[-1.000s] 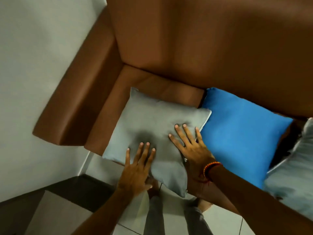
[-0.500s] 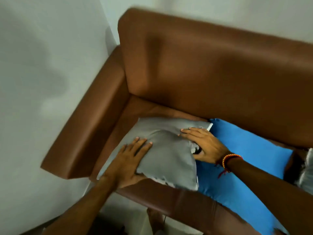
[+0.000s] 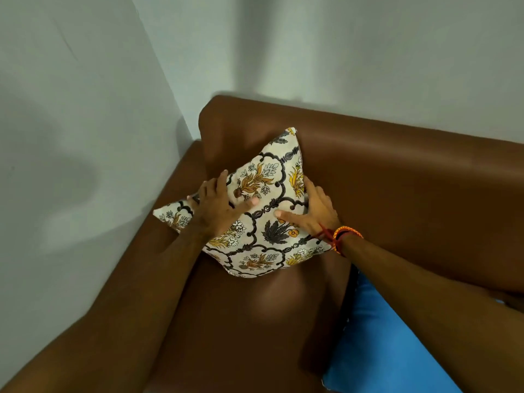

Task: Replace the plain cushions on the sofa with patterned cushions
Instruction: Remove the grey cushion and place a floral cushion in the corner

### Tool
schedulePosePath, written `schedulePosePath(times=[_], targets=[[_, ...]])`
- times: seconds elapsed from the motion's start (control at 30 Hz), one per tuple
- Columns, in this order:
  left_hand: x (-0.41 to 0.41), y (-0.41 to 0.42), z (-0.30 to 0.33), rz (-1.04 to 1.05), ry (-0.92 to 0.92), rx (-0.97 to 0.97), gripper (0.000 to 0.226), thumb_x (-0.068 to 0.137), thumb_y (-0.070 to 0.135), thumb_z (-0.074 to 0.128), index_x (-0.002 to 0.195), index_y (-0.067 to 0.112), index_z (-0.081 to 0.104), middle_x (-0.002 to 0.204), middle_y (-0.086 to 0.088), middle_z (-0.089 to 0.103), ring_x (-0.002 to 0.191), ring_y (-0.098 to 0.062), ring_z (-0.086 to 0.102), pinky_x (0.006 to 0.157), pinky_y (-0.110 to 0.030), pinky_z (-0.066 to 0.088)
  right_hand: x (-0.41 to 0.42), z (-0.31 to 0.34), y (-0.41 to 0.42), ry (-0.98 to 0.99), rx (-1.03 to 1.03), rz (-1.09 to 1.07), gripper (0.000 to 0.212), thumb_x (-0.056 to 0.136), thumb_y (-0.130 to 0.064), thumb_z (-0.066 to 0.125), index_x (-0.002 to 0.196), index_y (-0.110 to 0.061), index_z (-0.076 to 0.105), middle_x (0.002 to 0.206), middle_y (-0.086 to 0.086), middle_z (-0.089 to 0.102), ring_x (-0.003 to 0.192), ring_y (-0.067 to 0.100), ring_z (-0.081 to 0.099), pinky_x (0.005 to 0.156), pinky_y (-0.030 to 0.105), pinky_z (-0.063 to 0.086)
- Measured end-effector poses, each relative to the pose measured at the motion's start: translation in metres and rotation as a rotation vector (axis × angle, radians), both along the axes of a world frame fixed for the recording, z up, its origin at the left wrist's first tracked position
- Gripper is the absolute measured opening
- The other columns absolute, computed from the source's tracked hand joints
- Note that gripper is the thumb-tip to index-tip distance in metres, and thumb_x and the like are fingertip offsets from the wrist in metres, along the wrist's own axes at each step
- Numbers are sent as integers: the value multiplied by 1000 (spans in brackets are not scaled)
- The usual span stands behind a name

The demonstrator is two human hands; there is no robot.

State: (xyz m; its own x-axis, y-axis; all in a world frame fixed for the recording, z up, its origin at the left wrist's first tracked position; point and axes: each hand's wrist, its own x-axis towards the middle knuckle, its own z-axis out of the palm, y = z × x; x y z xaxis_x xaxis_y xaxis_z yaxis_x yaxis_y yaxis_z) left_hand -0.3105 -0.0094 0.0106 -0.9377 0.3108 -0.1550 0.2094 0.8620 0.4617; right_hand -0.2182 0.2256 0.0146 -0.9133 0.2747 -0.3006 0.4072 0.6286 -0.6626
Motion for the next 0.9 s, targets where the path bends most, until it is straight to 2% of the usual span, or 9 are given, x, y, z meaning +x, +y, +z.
schedulePosePath(times=[0.1, 0.27, 0.4, 0.5, 0.6, 0.7, 0.77, 0.8, 0.9], targets=[[-13, -3, -15, -21, 18, -44, 125, 65, 105, 28, 161, 29, 4, 169, -18, 16, 156, -43, 9, 111, -83, 6, -5, -16, -10, 23, 105, -32, 126, 69, -82, 70, 165, -33, 5, 152, 11, 42, 140, 41, 43, 108, 62, 41], [-10, -1, -15, -50, 81, -122, 113, 79, 95, 28, 161, 20, 9, 168, -18, 20, 156, -43, 12, 111, -84, 9, -7, -19, -6, 68, 112, -28, 125, 73, -76, 72, 166, -31, 3, 149, 16, 42, 136, 45, 46, 105, 64, 45], [21, 12, 2, -40, 493, -277, 77, 100, 60, 46, 155, 9, 30, 160, -27, 32, 150, -48, 27, 113, -80, 13, 21, -7, 12, 104, 150, 14, 115, 82, -64, 73, 167, -25, 5, 154, 13, 39, 137, 42, 46, 104, 59, 48], [78, 55, 7, -256, 691, -208, 56, 98, 25, 51, 150, 9, 37, 154, -26, 38, 146, -46, 35, 115, -79, 13, 79, -9, 38, 68, 259, 92, 105, 89, -60, 69, 167, -22, 10, 159, 11, 36, 135, 38, 47, 104, 55, 47], [166, 101, -11, -496, 452, -154, 64, 96, 40, 50, 152, 10, 39, 155, -22, 44, 146, -40, 38, 116, -77, 15, 169, -30, 74, -66, 317, 179, 101, 90, -61, 65, 167, -21, 13, 167, 10, 30, 145, 36, 41, 111, 53, 42], [257, 126, -60, -719, 175, -253, 86, 93, 58, 53, 161, 14, 25, 165, -18, 32, 153, -39, 25, 116, -78, 7, 269, -56, 115, -194, 396, 149, 98, 90, -66, 60, 166, -24, 15, 171, 10, 22, 152, 37, 32, 119, 52, 35], [309, 139, -91, -882, 104, -318, 102, 82, 71, 61, 161, 16, 27, 165, -19, 32, 152, -42, 27, 111, -84, 7, 328, -71, 143, -301, 369, -32, 94, 90, -64, 63, 165, -28, 20, 171, 13, 20, 151, 41, 31, 120, 54, 33], [336, 150, -103, -934, 79, -359, 111, 70, 79, 66, 158, 18, 36, 162, -18, 39, 150, -42, 34, 108, -86, 14, 359, -78, 159, -351, 299, -178, 91, 90, -61, 66, 165, -30, 23, 170, 15, 20, 150, 43, 32, 121, 54, 33], [385, 175, -126, -894, -12, -477, 134, 34, 82, 80, 152, 26, 49, 154, -22, 50, 141, -46, 46, 96, -86, 32, 415, -101, 182, -309, -120, -626, 83, 93, -43, 71, 163, -27, 28, 165, 19, 31, 150, 39, 38, 123, 47, 34]])
